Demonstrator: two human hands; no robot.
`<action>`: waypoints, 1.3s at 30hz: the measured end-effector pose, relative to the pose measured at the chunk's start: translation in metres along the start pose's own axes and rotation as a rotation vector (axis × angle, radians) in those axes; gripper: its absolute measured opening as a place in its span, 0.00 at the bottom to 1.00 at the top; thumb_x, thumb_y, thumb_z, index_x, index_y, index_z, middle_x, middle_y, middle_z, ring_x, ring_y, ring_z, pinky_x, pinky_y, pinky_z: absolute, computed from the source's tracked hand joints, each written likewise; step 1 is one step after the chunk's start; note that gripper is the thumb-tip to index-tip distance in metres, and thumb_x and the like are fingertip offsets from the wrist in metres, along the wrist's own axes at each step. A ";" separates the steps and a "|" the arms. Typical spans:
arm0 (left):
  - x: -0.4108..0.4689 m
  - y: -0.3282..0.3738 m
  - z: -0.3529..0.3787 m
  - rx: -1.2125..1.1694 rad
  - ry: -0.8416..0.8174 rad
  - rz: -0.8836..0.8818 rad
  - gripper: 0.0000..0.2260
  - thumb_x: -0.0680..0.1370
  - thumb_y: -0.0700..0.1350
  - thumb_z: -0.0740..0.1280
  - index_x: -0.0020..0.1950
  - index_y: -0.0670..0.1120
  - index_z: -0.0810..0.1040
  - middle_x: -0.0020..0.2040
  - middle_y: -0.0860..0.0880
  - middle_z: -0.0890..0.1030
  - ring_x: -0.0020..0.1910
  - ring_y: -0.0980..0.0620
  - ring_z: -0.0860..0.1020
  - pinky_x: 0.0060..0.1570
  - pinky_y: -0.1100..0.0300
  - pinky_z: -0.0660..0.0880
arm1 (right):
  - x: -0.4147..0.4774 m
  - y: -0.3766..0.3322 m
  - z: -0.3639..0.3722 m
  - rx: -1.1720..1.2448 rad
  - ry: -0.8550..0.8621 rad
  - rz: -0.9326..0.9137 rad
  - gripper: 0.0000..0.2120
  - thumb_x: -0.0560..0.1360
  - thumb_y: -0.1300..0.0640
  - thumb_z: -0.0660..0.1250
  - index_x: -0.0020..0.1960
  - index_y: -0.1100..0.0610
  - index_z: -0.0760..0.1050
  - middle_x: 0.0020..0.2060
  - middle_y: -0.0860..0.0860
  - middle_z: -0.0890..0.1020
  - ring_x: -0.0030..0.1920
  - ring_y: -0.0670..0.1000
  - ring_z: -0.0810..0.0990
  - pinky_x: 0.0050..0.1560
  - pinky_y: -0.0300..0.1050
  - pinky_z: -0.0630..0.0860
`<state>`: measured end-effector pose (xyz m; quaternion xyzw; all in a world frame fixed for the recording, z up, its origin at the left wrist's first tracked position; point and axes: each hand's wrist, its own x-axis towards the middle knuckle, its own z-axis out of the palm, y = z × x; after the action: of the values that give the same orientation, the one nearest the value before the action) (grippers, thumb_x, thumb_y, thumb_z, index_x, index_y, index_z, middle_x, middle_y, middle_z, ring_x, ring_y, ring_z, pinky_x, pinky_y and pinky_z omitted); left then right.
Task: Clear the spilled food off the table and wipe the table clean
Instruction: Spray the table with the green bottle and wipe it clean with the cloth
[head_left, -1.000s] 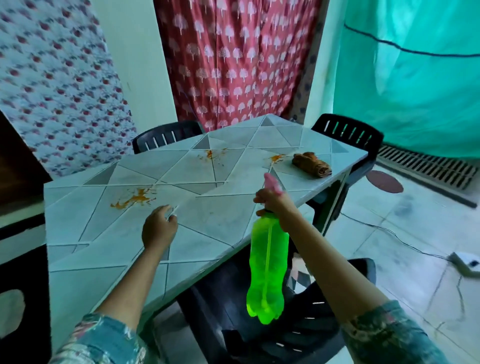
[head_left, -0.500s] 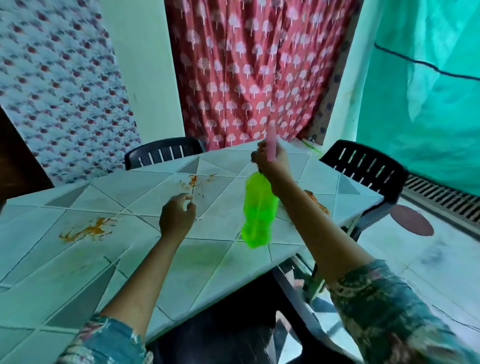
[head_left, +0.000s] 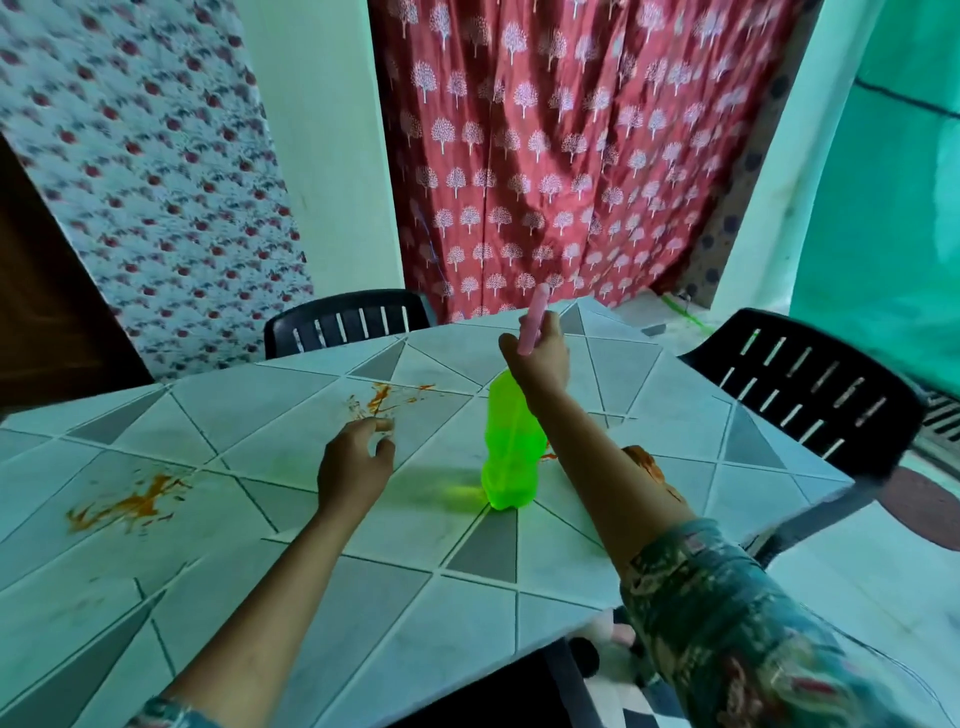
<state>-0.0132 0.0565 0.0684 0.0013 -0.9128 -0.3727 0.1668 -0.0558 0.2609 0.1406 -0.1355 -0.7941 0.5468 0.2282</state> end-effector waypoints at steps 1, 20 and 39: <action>0.002 0.000 0.002 0.001 0.005 0.001 0.10 0.76 0.38 0.65 0.55 0.43 0.81 0.58 0.44 0.80 0.59 0.44 0.76 0.52 0.58 0.71 | 0.002 0.002 0.002 -0.005 -0.007 0.000 0.17 0.68 0.54 0.67 0.54 0.59 0.70 0.51 0.55 0.80 0.51 0.59 0.77 0.49 0.50 0.73; -0.059 0.028 0.017 -0.194 -0.040 -0.023 0.08 0.76 0.37 0.64 0.51 0.44 0.81 0.50 0.47 0.83 0.48 0.48 0.79 0.46 0.61 0.71 | -0.066 0.046 -0.074 -0.034 -0.119 -0.134 0.24 0.74 0.57 0.69 0.68 0.57 0.69 0.66 0.53 0.74 0.66 0.52 0.71 0.66 0.49 0.67; -0.075 0.159 0.239 -0.498 -0.387 -0.722 0.32 0.67 0.55 0.75 0.64 0.38 0.73 0.60 0.41 0.77 0.58 0.41 0.77 0.57 0.49 0.76 | -0.062 0.237 -0.202 -0.588 -0.233 -0.006 0.25 0.82 0.50 0.52 0.76 0.56 0.53 0.76 0.53 0.54 0.76 0.49 0.49 0.73 0.43 0.43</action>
<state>0.0042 0.3436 -0.0058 0.2090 -0.7512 -0.6075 -0.1512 0.0924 0.4817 -0.0332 -0.1299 -0.9393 0.3050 0.0884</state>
